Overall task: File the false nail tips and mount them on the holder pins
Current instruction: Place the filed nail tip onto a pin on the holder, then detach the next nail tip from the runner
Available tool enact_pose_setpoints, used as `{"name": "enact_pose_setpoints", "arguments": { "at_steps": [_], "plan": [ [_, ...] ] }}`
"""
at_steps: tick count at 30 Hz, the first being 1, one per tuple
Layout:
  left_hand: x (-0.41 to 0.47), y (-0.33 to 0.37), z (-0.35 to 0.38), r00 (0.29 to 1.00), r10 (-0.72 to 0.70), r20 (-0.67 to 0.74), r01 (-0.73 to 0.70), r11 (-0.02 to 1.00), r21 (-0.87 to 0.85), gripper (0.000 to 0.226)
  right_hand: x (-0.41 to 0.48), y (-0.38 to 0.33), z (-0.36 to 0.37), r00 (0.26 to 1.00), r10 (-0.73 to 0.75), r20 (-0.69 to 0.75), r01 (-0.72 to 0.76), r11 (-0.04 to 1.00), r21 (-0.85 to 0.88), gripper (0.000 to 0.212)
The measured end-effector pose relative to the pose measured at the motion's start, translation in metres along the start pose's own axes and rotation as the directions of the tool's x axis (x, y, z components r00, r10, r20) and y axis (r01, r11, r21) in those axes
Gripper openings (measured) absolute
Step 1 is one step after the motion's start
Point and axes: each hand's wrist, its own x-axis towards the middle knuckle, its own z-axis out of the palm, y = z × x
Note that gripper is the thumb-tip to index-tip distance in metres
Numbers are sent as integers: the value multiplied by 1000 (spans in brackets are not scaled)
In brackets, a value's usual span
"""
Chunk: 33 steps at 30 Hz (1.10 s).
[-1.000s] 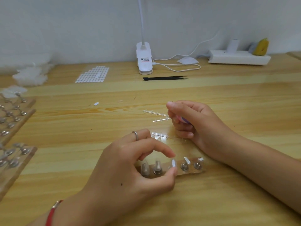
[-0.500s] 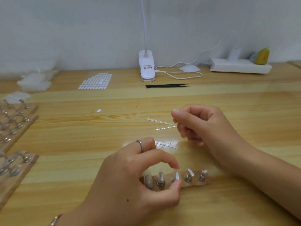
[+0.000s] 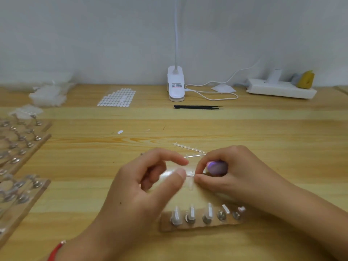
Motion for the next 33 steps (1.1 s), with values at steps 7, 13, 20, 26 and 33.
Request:
{"name": "enact_pose_setpoints", "arguments": {
  "at_steps": [7,13,20,26,33],
  "plan": [
    [28,-7,-2,985,-170,0,170,983,-67,16,3,0,-1,993,51,-107,-35,989,144,4],
    [29,-11,12,992,-85,90,86,996,0,37,3,-2,4,947,52,-316,53,947,316,7],
    [29,-13,11,995,-65,73,63,998,24,17,0,-3,11,924,-39,-380,147,955,259,5],
    [33,-16,9,991,-133,26,135,988,-80,23,2,-1,9,937,-4,-350,162,892,423,22],
    [35,-20,6,988,-139,61,146,983,-116,13,7,-2,9,960,129,-249,39,817,575,20]
  ]
}}
